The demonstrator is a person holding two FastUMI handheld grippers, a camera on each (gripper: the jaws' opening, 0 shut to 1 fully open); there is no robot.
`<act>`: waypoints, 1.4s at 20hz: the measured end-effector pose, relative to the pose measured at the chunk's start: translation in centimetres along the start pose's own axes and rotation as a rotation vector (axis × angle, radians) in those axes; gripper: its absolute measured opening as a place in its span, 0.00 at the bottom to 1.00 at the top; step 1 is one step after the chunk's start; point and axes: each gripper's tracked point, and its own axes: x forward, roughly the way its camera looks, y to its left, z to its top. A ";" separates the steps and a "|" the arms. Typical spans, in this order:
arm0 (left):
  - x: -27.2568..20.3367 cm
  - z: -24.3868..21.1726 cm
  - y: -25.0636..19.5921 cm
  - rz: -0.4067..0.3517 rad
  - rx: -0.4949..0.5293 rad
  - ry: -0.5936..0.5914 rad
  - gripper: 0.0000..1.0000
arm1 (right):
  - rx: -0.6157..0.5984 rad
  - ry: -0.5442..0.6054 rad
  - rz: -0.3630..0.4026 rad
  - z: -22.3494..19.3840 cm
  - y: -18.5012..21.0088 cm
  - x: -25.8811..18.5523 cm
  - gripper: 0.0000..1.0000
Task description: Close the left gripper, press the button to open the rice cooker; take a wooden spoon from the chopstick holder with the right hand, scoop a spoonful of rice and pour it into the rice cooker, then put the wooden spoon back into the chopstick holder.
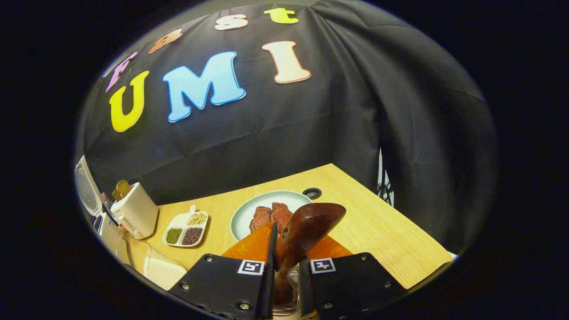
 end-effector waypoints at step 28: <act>-1.1 -5.0 14.2 0.086 -0.003 0.019 0.94 | -0.337 -0.166 0.297 9.2 30.9 -13.4 0.15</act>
